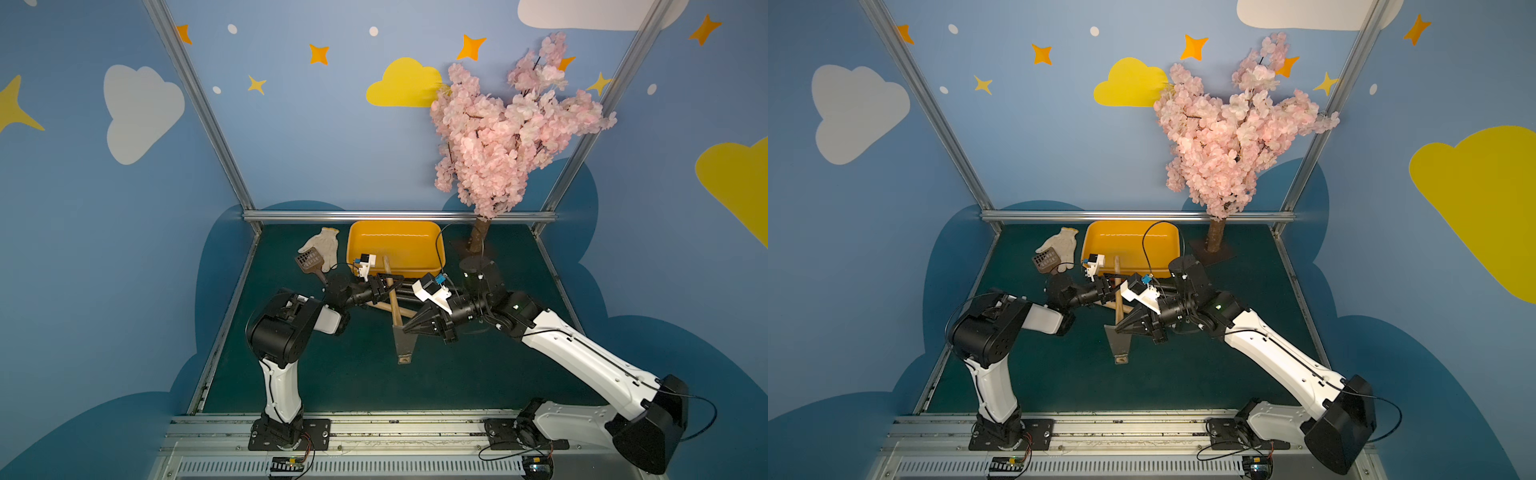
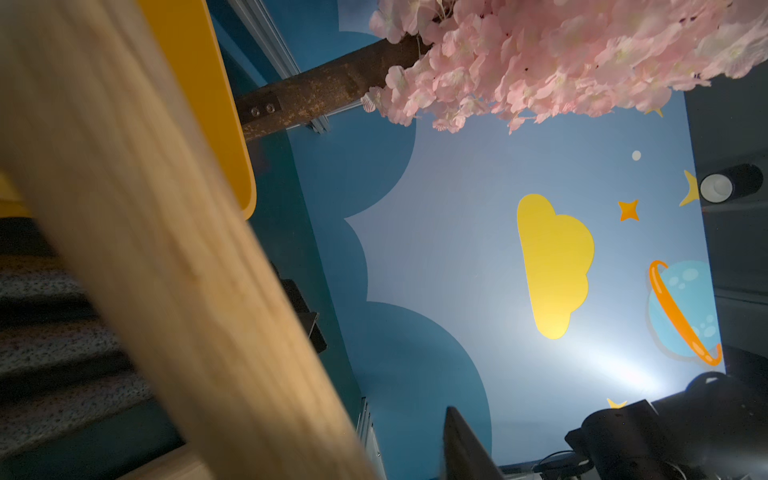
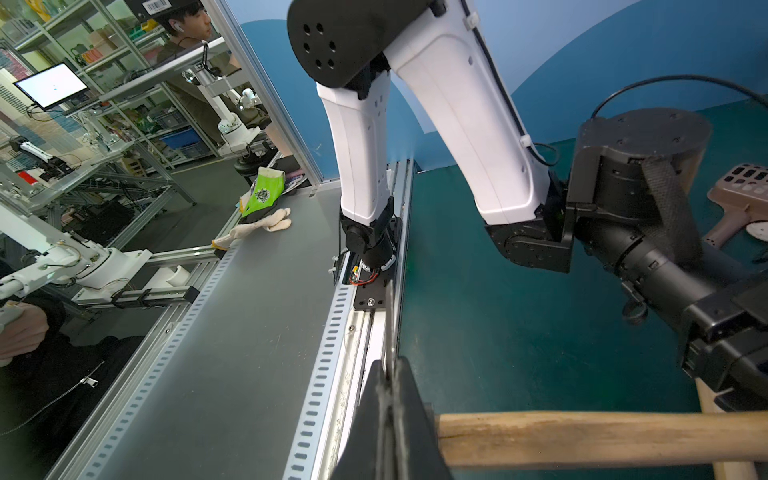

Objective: Put the small hoe into the storage box
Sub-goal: Pick up the hoe from the center of the board.

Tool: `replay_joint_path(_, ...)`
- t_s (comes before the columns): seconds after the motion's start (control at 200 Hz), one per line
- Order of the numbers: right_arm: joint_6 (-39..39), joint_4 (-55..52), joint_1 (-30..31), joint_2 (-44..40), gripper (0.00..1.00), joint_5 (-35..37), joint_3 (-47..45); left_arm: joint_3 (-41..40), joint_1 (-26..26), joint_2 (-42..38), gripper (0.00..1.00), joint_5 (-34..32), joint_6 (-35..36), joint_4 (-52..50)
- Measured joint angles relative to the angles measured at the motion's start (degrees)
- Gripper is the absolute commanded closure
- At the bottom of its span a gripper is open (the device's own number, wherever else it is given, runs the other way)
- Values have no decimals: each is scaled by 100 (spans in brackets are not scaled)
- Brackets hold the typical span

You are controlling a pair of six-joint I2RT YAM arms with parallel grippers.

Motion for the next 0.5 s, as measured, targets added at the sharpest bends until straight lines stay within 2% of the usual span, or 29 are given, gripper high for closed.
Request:
replay_joint_path(0.11, -221, -393, 105, 275, 100, 81, -9, 160, 61, -52, 84, -90, -791, -177)
replay_joint_path(0.195, -339, -426, 122, 356, 100, 90, -13, 177, 111, -72, 97, -85, -769, -195)
replay_joint_path(0.29, -398, -411, 118, 354, 100, 94, -2, 168, 114, -72, 97, -85, -719, -203)
replay_joint_path(0.385, -400, -433, 118, 354, 73, 105, -2, 168, 120, -72, 97, -94, -643, -199)
replay_joint_path(0.496, -280, -284, 85, 321, 60, 52, 118, 157, 129, -79, 97, -63, 214, -37)
